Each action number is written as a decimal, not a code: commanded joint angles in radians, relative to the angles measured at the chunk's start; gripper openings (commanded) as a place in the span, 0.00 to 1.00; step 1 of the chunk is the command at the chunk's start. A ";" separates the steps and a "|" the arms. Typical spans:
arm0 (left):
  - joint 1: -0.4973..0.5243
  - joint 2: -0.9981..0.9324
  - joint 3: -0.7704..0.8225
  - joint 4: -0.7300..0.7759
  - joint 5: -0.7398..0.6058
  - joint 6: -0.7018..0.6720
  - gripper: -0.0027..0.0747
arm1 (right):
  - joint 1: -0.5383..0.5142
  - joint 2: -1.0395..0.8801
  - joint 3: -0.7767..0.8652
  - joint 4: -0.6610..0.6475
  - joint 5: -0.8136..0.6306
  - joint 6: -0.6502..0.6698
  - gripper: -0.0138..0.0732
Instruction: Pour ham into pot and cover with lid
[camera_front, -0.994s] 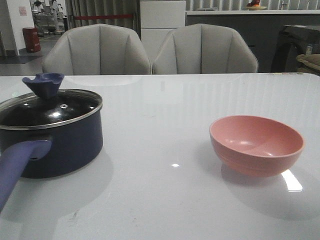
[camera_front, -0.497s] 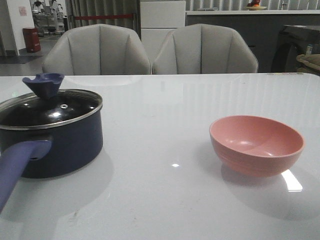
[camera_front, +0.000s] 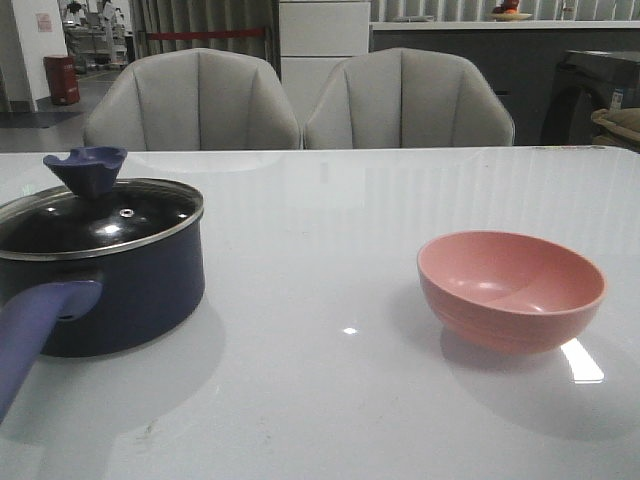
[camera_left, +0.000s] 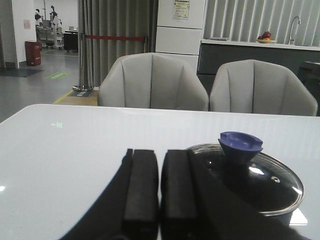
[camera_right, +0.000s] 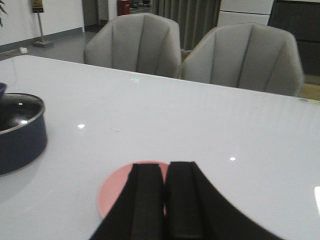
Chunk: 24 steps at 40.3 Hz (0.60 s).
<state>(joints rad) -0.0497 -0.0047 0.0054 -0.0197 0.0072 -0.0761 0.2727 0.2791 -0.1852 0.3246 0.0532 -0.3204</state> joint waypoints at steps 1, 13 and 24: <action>0.001 -0.022 0.032 0.001 -0.080 -0.010 0.18 | -0.058 -0.009 0.002 -0.122 -0.130 0.081 0.34; 0.001 -0.022 0.032 0.001 -0.080 -0.010 0.18 | -0.248 -0.207 0.200 -0.281 -0.229 0.309 0.34; 0.001 -0.022 0.032 0.001 -0.080 -0.010 0.18 | -0.276 -0.307 0.221 -0.366 -0.152 0.374 0.34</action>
<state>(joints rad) -0.0497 -0.0047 0.0054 -0.0197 0.0055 -0.0760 0.0008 -0.0090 0.0258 -0.0158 -0.0358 0.0440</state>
